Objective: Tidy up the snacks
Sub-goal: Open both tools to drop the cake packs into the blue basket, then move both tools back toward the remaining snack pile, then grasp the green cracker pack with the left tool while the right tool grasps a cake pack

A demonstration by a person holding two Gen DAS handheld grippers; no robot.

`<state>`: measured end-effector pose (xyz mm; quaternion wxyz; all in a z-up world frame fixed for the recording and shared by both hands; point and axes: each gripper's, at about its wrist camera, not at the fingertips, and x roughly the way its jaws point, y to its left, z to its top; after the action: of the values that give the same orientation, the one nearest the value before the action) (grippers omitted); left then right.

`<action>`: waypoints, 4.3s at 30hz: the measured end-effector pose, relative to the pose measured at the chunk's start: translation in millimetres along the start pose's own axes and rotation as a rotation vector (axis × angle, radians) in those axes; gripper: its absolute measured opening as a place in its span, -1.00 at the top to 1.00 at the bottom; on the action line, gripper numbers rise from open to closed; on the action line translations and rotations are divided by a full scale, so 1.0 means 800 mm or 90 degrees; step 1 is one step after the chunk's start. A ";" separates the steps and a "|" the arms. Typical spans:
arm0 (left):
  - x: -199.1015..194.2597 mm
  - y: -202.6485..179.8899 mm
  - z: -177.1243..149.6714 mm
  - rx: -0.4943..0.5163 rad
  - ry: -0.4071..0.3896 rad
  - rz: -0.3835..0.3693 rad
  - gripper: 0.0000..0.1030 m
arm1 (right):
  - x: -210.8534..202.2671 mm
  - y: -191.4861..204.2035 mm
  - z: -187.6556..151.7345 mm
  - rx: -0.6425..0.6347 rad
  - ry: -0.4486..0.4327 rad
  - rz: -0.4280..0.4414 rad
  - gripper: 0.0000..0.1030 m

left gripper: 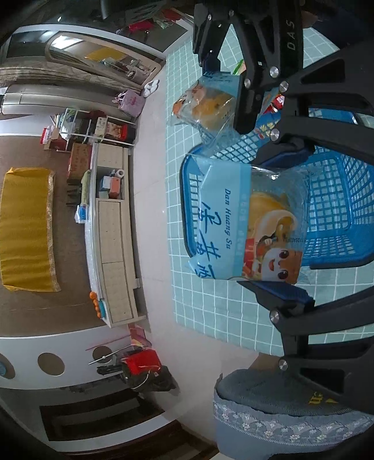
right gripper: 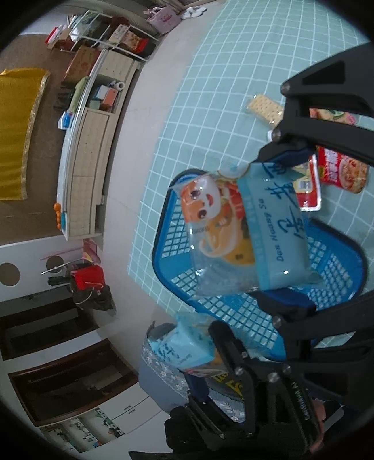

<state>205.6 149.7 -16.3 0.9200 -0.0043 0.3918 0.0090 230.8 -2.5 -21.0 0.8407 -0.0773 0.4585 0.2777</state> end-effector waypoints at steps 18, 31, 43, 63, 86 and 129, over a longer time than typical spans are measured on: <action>0.062 0.024 0.007 -0.010 0.043 -0.035 -0.25 | 0.056 0.002 0.023 -0.058 0.034 -0.036 -0.43; 0.042 0.017 0.006 0.005 0.027 -0.008 -0.61 | 0.051 -0.014 0.020 -0.060 0.015 -0.052 -0.95; -0.013 -0.015 -0.011 0.013 0.003 -0.019 -0.61 | -0.016 -0.021 -0.010 -0.017 -0.025 -0.032 -0.95; -0.073 -0.125 -0.040 0.042 -0.015 -0.068 -0.61 | -0.129 -0.075 -0.088 0.018 -0.077 -0.061 -0.95; -0.028 -0.245 -0.118 0.067 0.042 -0.142 -0.61 | -0.125 -0.172 -0.218 0.109 -0.045 -0.094 -0.95; 0.184 -0.375 -0.081 0.237 0.186 -0.213 -0.10 | -0.046 -0.319 -0.258 0.153 -0.053 -0.117 -0.95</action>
<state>267.1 -149.1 -166.8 0.8276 0.0989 0.5088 -0.2154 202.3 -309.4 -140.1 0.8839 -0.0063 0.4444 0.1458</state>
